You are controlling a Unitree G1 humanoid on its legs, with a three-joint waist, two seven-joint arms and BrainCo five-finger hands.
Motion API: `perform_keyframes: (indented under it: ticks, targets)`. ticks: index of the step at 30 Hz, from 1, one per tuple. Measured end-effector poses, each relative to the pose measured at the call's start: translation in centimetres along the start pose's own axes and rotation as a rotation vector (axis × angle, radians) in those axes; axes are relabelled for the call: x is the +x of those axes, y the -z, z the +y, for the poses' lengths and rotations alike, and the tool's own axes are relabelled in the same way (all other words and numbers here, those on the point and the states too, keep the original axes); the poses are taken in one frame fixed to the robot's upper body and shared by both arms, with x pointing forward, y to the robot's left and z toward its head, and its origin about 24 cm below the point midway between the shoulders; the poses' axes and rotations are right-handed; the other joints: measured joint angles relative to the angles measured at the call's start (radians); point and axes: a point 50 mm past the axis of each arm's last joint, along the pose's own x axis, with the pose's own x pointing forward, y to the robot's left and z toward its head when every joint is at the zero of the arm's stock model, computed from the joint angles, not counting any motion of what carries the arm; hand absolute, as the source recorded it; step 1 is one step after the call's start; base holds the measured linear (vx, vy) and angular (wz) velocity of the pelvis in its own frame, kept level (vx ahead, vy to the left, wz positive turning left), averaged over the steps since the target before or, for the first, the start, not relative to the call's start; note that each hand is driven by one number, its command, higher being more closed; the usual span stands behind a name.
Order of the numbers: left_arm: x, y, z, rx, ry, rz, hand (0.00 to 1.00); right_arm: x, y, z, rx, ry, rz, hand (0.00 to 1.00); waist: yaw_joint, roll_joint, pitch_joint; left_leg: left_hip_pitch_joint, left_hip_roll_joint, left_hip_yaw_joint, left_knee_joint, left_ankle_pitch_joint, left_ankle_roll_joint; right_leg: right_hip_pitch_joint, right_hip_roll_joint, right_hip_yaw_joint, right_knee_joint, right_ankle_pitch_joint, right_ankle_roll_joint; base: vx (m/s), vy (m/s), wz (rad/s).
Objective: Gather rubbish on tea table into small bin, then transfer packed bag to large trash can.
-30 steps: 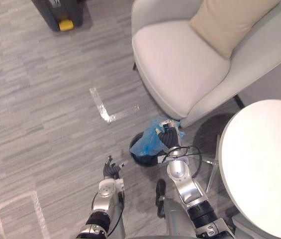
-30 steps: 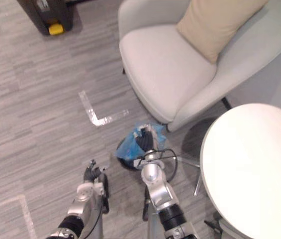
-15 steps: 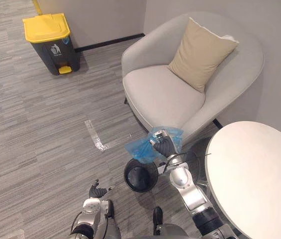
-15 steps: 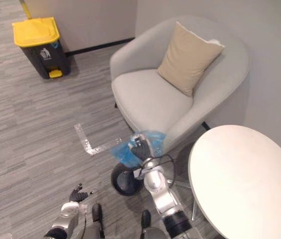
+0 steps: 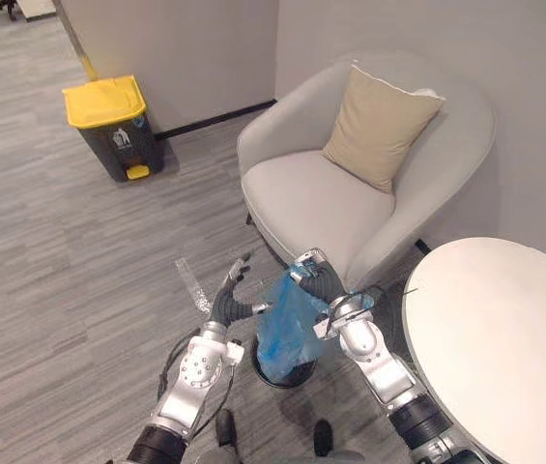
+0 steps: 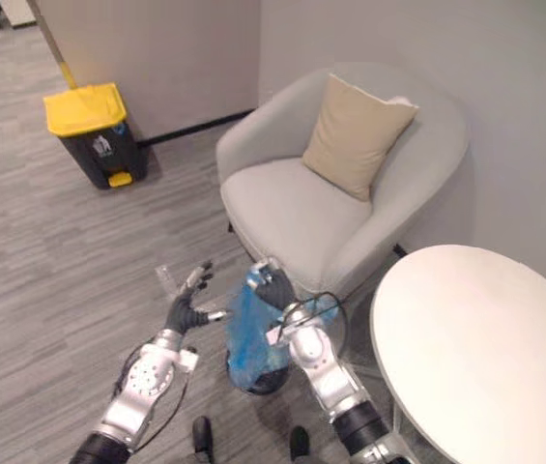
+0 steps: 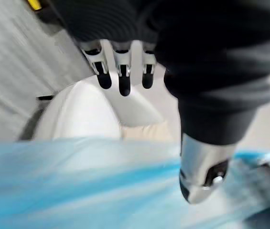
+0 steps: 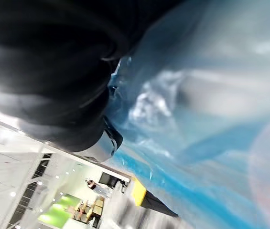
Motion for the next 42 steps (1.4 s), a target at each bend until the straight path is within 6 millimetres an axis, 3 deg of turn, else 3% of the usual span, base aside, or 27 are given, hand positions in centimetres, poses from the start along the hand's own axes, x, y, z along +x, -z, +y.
perform_keyframes:
  ticks: [11, 21, 31, 37, 42]
  targets:
    - [0.8, -1.7, -0.1, 0.096, 0.117, -0.09, 0.0, 0.0, -1.9, -0.8, 0.019, -0.03, -0.106, 1.0, -0.018, -0.017, -0.023, 0.017, 0.005, 0.016, 0.0, 0.0, -0.001, 0.012, 0.005, 0.022, -0.02, 0.016, -0.004, -0.01, -0.006, -0.06]
    - [1.5, -2.3, 0.0, 0.351, 0.097, -0.142, 0.0, 0.2, -2.9, 0.0, 0.029, -0.063, -0.149, 1.0, -0.025, -0.032, -0.042, 0.025, 0.004, 0.04, 0.0, 0.001, -0.001, 0.011, 0.005, 0.047, -0.035, 0.037, -0.003, -0.01, 0.0, -0.07]
    - [1.5, -1.1, -0.9, 0.347, 0.102, -0.075, 0.0, 0.8, -4.3, 0.7, 0.037, -0.098, -0.209, 1.0, -0.027, -0.036, -0.05, 0.033, 0.005, 0.042, -0.006, -0.006, -0.01, 0.012, 0.005, 0.051, -0.032, 0.035, -0.002, -0.01, -0.001, -0.03]
    - [1.2, -0.2, -1.7, 0.33, 0.185, -0.031, 0.0, 1.2, -5.5, 2.1, 0.129, -0.157, -0.244, 1.0, -0.033, -0.049, -0.064, 0.029, 0.004, 0.048, -0.006, -0.008, -0.012, 0.0, 0.006, 0.067, -0.032, 0.035, -0.002, 0.01, -0.004, -0.04]
    - [1.5, -0.6, -2.2, 0.317, 0.201, -0.051, 0.0, 1.0, -7.1, 3.3, 0.161, -0.239, -0.305, 1.0, -0.034, -0.057, -0.069, 0.027, 0.004, 0.053, -0.003, -0.004, -0.007, -0.003, 0.006, 0.072, -0.032, 0.037, -0.002, 0.02, -0.007, -0.03]
